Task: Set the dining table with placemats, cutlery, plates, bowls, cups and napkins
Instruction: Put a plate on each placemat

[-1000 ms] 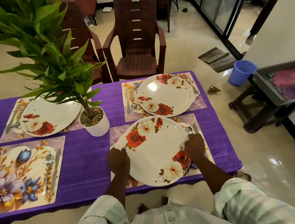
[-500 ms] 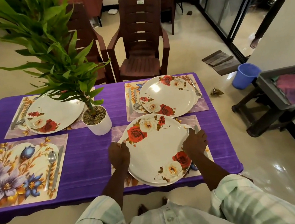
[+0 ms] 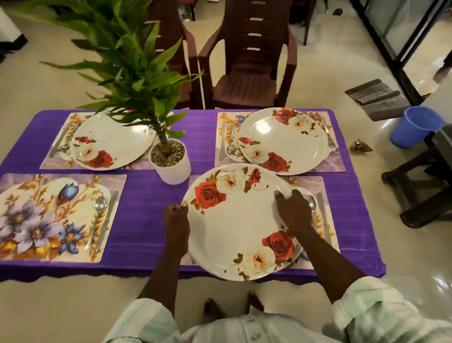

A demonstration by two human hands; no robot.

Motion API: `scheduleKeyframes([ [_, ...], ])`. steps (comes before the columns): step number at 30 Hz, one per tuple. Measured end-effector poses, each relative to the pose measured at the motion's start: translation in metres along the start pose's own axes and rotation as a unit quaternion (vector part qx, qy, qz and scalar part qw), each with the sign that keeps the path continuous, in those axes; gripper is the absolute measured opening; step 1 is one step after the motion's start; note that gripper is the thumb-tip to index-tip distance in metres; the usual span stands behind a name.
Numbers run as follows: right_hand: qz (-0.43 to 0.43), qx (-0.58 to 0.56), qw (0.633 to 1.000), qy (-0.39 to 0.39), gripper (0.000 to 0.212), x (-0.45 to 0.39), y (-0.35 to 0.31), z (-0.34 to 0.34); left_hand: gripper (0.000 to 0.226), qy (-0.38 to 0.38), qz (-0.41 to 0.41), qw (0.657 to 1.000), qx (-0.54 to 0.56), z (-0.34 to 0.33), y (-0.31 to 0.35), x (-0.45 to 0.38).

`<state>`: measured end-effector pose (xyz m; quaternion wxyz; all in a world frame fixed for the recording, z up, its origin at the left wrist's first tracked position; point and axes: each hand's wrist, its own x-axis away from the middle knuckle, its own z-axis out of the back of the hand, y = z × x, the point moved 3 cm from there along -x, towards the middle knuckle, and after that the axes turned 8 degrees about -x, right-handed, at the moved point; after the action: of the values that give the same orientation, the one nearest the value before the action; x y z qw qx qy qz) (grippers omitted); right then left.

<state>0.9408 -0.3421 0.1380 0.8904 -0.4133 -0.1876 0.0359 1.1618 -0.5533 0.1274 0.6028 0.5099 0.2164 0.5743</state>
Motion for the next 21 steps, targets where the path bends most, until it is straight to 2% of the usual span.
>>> scheduleKeyframes([
  [5, 0.058, -0.038, 0.990, -0.122, 0.040, 0.018, -0.030, -0.052, 0.025, 0.052, 0.059, 0.994, 0.077, 0.070, -0.030, -0.006],
  [10, 0.101, -0.046, 0.981, -0.162, 0.035, 0.064, -0.067, -0.118, 0.027, 0.089, 0.072, 0.990, 0.079, 0.150, -0.045, -0.018],
  [15, 0.090, -0.036, 0.978, -0.183, 0.039, 0.110, -0.112, -0.203, 0.020, 0.118, 0.081, 0.987, 0.074, 0.242, -0.068, -0.049],
  [21, 0.090, -0.115, 0.969, -0.201, 0.034, 0.162, -0.165, -0.302, 0.018, 0.142, 0.106, 0.979, 0.106, 0.342, -0.092, -0.105],
])
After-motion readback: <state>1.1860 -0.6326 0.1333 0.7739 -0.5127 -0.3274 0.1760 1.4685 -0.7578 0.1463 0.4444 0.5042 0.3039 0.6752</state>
